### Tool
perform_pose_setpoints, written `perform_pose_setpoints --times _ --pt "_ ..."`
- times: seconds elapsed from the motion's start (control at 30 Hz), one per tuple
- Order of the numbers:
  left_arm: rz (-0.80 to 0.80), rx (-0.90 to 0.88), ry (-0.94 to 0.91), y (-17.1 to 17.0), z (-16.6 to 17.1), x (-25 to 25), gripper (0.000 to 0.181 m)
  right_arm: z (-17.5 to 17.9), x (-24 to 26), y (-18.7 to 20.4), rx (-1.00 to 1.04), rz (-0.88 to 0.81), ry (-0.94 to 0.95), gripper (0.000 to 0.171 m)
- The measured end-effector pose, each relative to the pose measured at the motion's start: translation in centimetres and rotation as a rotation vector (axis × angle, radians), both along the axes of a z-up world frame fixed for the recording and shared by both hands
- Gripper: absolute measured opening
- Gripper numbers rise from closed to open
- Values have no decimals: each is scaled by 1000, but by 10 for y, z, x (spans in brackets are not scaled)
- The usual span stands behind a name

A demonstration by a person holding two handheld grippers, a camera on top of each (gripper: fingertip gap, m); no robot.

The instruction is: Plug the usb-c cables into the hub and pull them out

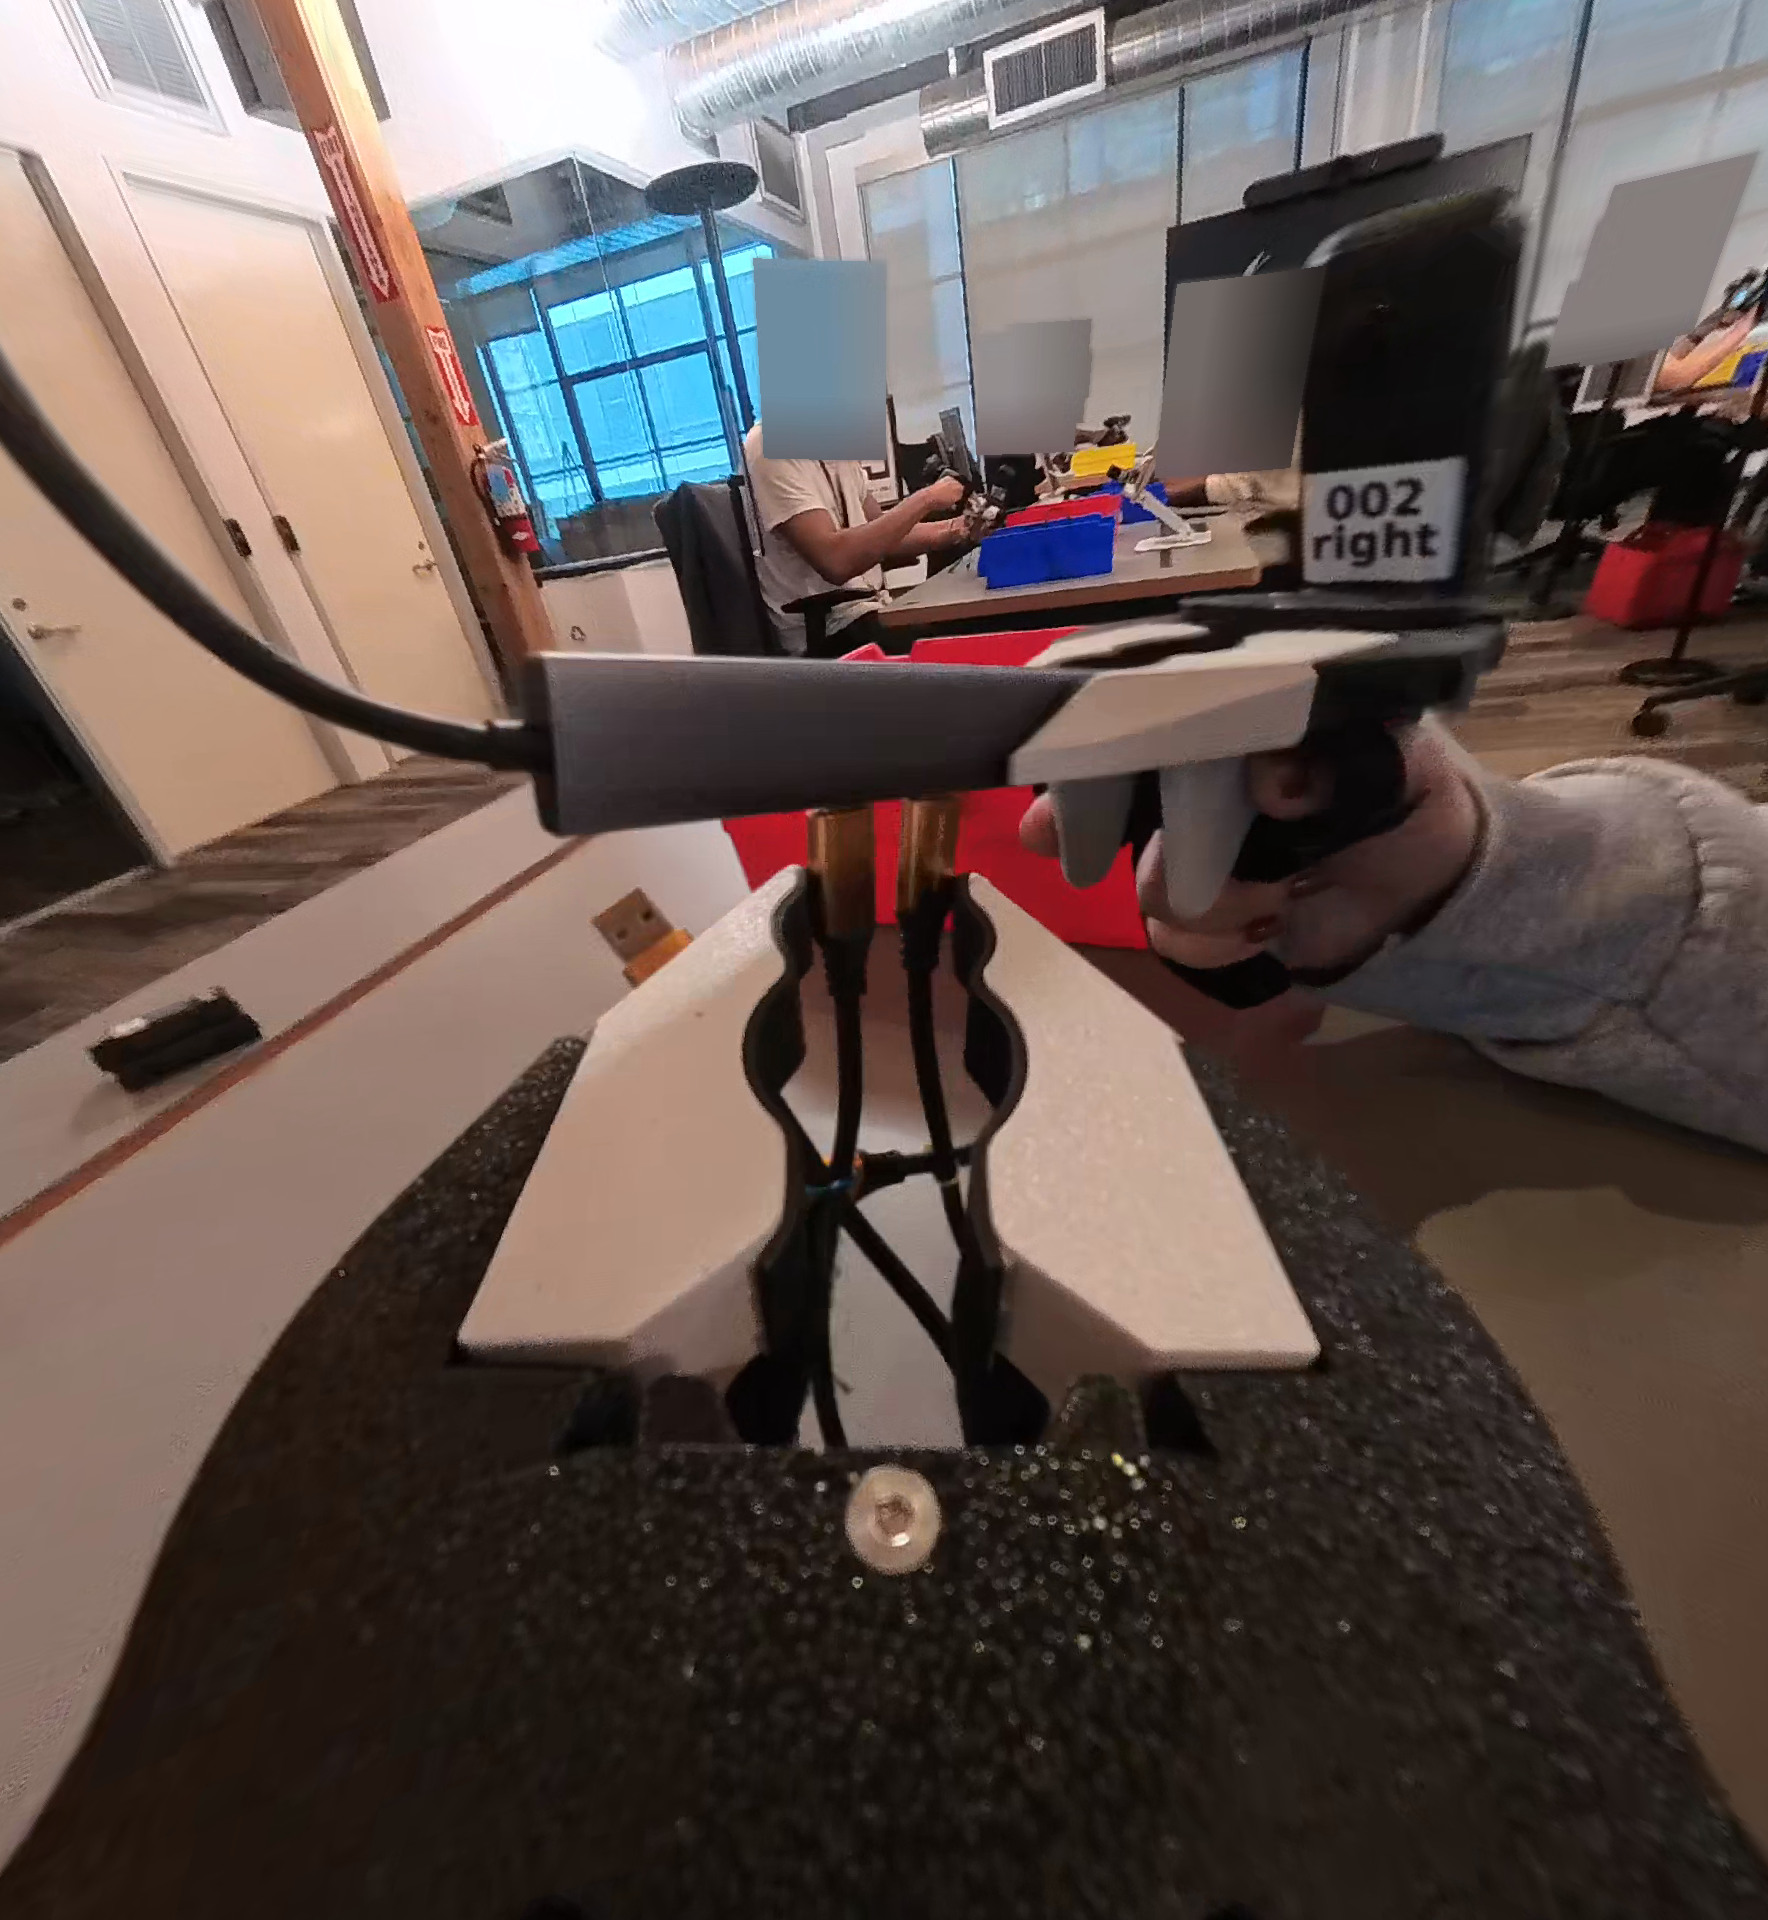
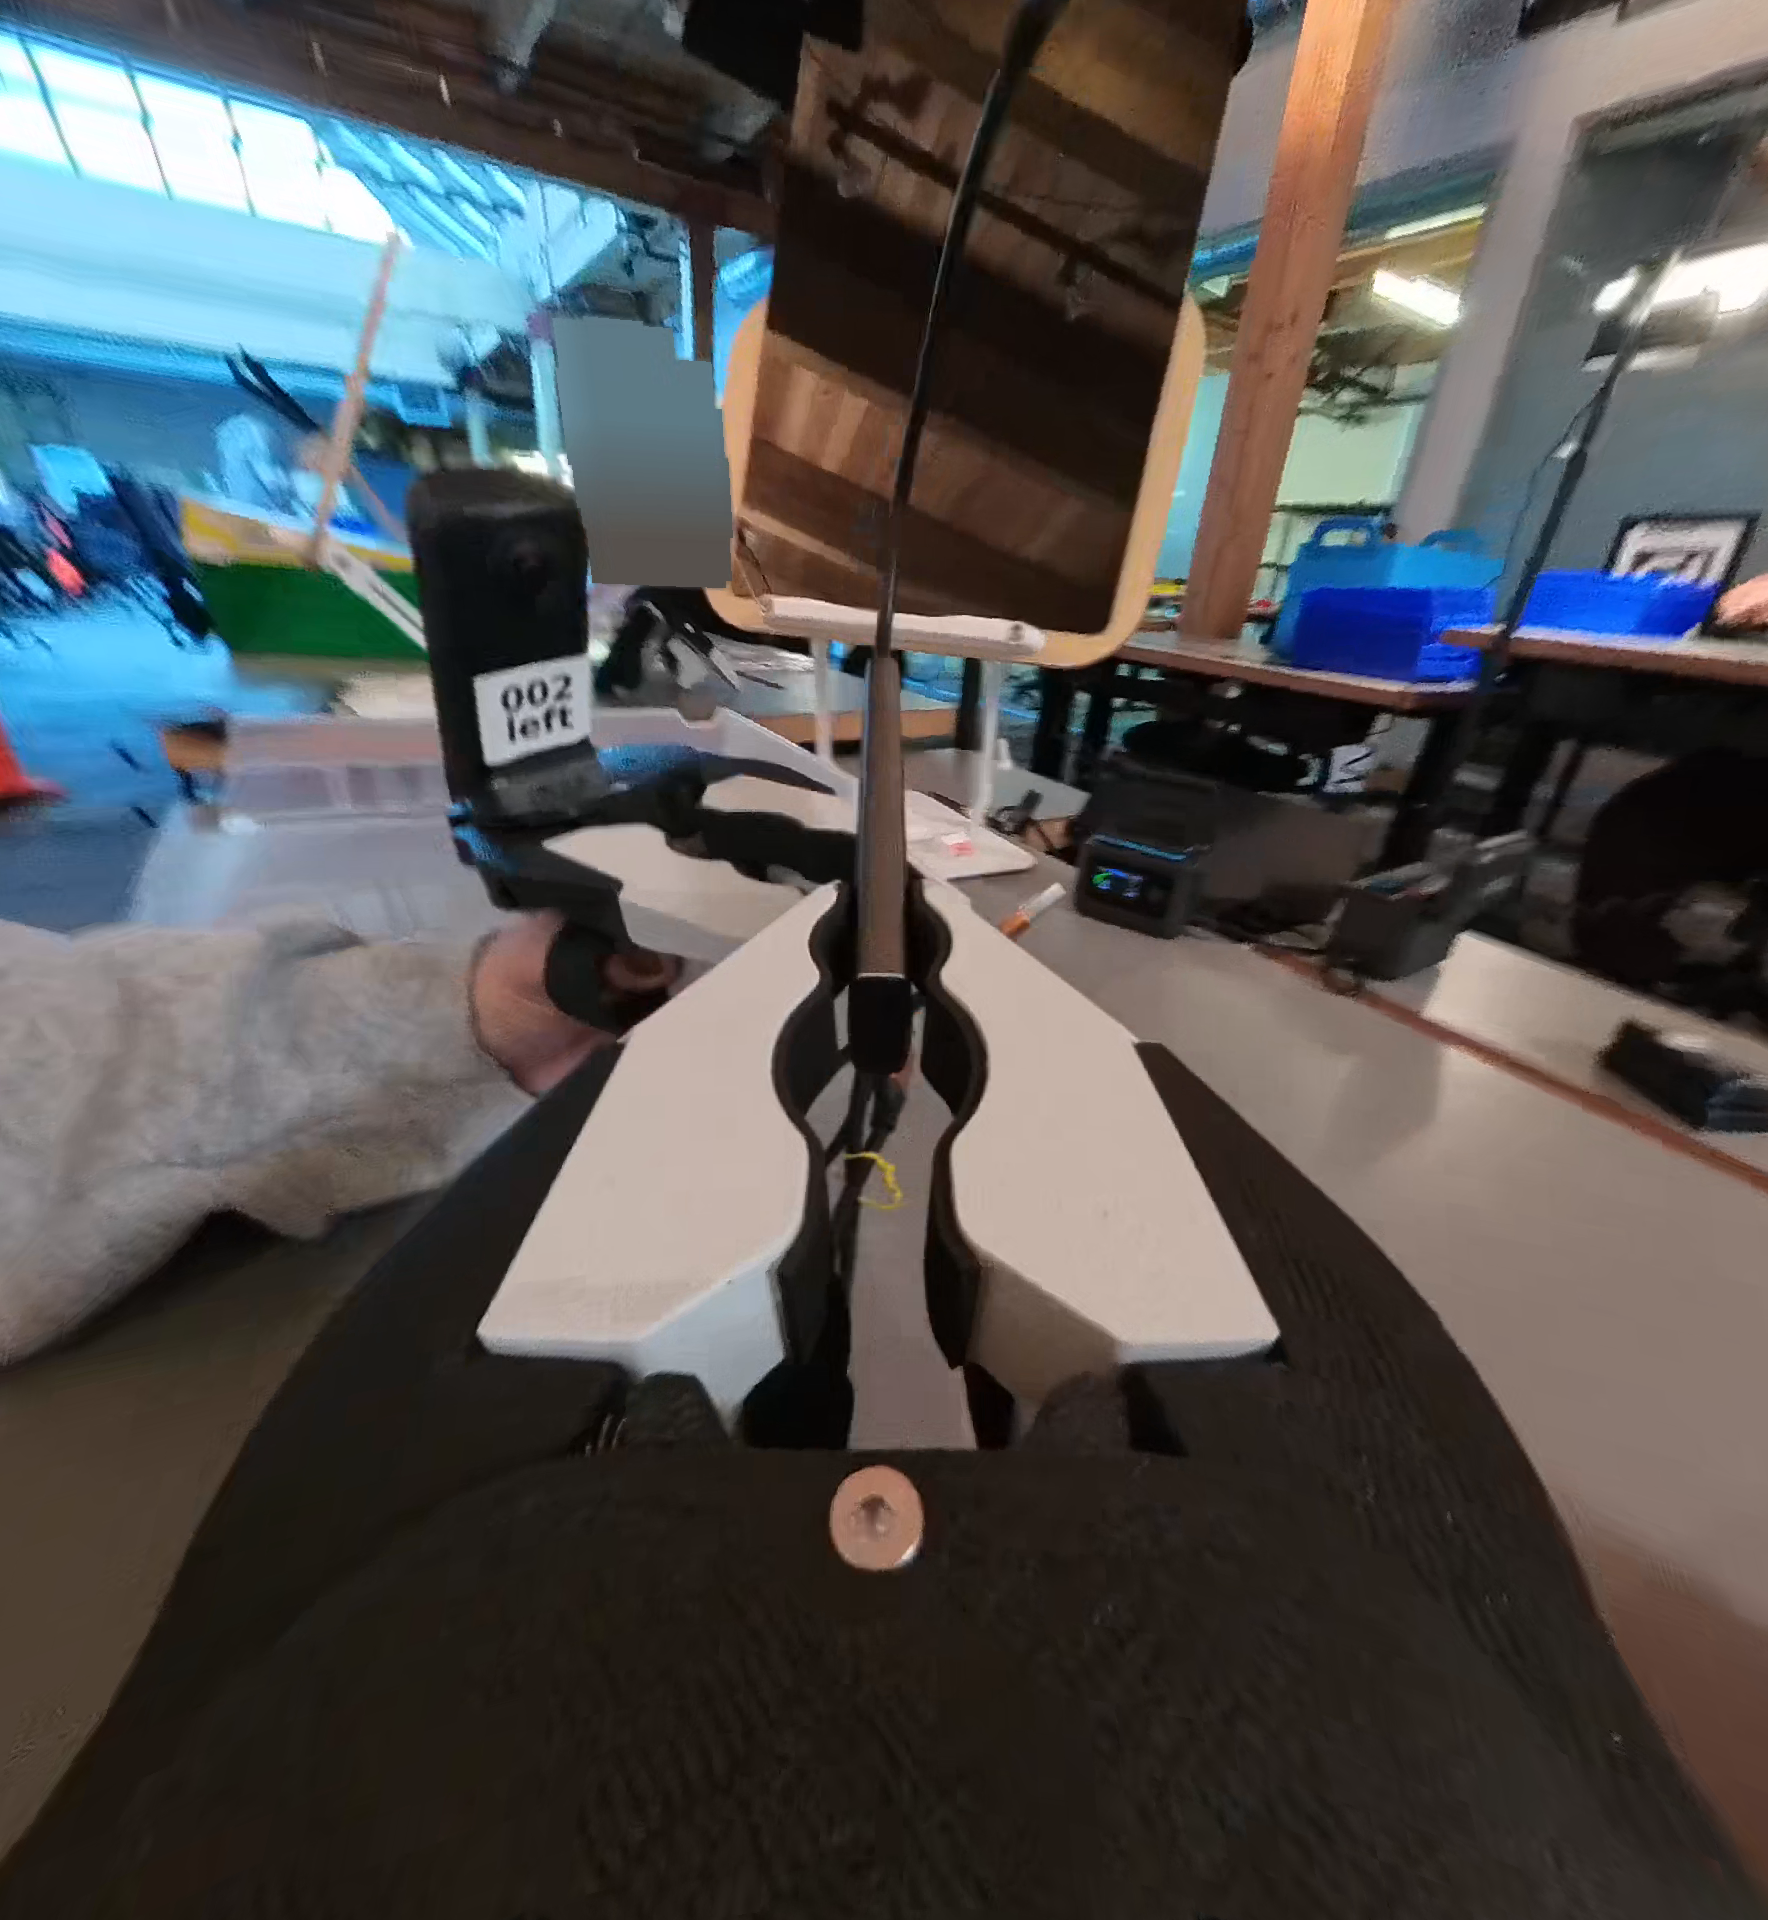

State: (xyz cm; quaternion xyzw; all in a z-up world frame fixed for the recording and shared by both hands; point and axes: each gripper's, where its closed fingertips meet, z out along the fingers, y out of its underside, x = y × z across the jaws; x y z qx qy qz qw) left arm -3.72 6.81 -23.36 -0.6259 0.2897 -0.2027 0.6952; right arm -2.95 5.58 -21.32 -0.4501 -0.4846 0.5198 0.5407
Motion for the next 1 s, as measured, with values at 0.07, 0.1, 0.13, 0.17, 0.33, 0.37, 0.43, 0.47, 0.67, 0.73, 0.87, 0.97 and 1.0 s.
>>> perform_pose_setpoints --times 0.07,0.1,0.13,0.17,0.33,0.37,0.43,0.47,0.67,0.73,0.87,0.97,1.0 --pt "-32 -44 -71 1 1 -1 28 0 -1 -1 123 -73 -6 7" --pt "-40 -68 -120 1 3 -4 39 2 -2 -2 187 -114 4 7" --pt "-43 -93 -178 3 5 -8 55 5 -2 -2 261 -163 20 7" --pt "-56 -123 -240 3 7 -13 66 8 -1 0 347 -232 37 7" --pt "-241 -267 -566 -2 18 -25 74 10 2 2 974 -564 16 7" --pt "-280 -298 -613 -3 19 -24 73 6 -1 -2 1094 -589 1 7" --pt "-362 -356 -660 -5 20 -17 70 -3 -9 -8 1275 -607 -37 7" --pt "-400 -384 -661 -7 18 -11 68 -9 -14 -9 1340 -609 -66 7" --pt "-444 -469 -635 -8 3 3 24 -24 -23 -4 1527 -653 -158 7" --pt "-400 -472 -615 -4 -2 1 21 -32 -25 -1 1454 -613 -188 11" --pt "-240 -379 -547 6 -7 -14 8 -25 -19 -4 806 -381 -103 29" --pt "-163 -270 -426 6 -4 -21 7 -5 -10 3 265 -205 19 26" --pt "-162 -246 -381 4 -4 -18 7 -7 -11 9 102 -154 14 25"
